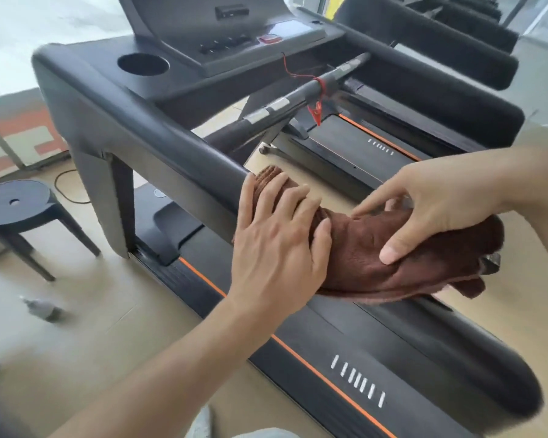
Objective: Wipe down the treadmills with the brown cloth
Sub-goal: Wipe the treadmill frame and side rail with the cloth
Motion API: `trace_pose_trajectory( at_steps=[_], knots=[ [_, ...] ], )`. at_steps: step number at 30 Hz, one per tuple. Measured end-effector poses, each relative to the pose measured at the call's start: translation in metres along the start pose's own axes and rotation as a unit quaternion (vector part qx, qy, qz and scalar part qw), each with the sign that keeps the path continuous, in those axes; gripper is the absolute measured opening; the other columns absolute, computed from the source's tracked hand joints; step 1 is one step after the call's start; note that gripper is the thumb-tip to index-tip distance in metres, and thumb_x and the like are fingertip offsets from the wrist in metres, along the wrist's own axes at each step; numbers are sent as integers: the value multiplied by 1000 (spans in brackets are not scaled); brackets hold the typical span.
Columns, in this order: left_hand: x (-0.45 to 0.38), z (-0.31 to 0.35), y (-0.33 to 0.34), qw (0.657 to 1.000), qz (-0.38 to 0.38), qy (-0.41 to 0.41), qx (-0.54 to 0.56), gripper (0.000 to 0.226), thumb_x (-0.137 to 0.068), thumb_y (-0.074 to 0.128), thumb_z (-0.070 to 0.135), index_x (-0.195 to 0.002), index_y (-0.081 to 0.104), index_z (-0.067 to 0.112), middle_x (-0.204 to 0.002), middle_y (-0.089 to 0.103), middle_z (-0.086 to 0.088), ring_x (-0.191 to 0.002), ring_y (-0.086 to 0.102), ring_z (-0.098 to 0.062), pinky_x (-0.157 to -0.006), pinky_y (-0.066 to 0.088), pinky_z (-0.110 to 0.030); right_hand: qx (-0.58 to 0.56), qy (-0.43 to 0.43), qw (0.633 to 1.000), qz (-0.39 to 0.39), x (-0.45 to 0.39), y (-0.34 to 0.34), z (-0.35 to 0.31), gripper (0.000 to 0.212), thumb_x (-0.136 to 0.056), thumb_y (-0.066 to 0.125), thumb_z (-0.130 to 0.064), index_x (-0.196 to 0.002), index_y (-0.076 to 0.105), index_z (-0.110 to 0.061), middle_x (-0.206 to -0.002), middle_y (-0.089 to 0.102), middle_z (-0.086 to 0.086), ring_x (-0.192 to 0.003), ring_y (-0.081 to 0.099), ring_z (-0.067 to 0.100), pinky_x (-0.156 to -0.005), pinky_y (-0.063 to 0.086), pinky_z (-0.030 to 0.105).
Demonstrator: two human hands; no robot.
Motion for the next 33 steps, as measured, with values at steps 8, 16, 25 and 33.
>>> trace_pose_trajectory(
  at_steps=[8,16,25,33],
  knots=[
    [106,74,55,899,87,-299,308,67,-102,23,59,-158,-8,40,-165,-22,25,-153,-19,0,-127,-2,-36,-308,-98,944,-69,12,103,34,47,-94,43,-62,-128,62,-36,-116,73,-22,-105,68,-6,-85,49,8],
    [81,24,70,755,161,-430,468,48,-97,29,67,-131,1,83,-161,-10,38,-152,-7,7,-129,4,-40,-150,-264,934,188,-39,71,-39,67,-91,41,-69,-151,34,-42,-142,55,-7,-132,51,9,-115,37,33],
    [27,-121,64,787,218,-414,401,68,-105,45,33,-149,8,67,-170,15,-2,-157,12,-28,-124,19,-58,57,-348,904,241,-104,16,-162,57,-106,41,-33,-158,23,-44,-171,-3,-9,-157,-10,20,-127,0,43],
    [-19,-166,19,776,240,-460,360,57,-110,25,49,-161,6,37,-171,-5,2,-157,-11,-17,-127,-3,-45,-50,-355,915,184,-165,-29,-218,64,-100,51,-31,-158,26,-42,-172,0,-5,-157,1,22,-127,3,44]
  ],
)
Point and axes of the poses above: each hand's wrist, its own x-axis away from the middle knuckle, its own y-axis out of the palm, z = x × y, the point moved 5 cm from there along -x, towards the middle knuckle
